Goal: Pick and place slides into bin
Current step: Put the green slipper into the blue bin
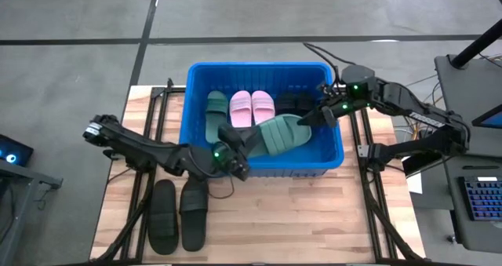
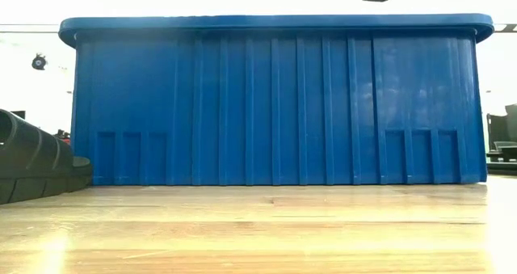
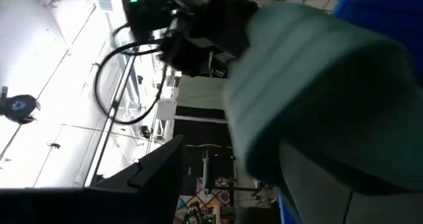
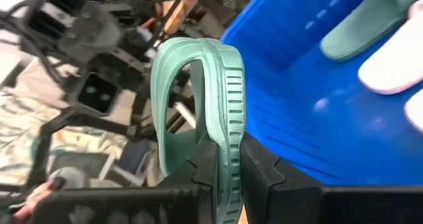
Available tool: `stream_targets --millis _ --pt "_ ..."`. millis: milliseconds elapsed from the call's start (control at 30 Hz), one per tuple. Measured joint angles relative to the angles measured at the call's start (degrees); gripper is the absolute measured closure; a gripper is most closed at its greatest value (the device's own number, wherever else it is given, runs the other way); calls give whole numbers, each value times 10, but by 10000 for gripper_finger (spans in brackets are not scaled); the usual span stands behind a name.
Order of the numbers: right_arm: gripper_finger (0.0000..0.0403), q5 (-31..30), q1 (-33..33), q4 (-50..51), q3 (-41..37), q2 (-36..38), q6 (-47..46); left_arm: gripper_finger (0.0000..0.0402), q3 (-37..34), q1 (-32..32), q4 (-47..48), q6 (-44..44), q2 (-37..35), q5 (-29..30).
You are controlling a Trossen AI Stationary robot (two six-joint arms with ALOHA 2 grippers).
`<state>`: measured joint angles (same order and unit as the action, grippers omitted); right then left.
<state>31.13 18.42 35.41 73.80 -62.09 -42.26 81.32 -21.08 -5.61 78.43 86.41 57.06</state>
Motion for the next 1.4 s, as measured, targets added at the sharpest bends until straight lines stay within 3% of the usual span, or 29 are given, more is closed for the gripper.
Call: stream_targets --millis 167,433,967,1133,1400 --pt "374 19 0 -7 0 -7 -2 175 0 0 0 7 16 -4" --pt "375 23 3 -10 0 -7 -11 176 2 0 -57 92 33 -36" --pt "375 48 4 -13 0 -23 -26 182 1 12 -77 109 61 -79" --pt "375 49 4 -13 0 -22 -28 234 0 16 -78 98 61 -75" --pt "375 51 4 -17 0 -21 -28 389 3 27 -74 90 61 -72"
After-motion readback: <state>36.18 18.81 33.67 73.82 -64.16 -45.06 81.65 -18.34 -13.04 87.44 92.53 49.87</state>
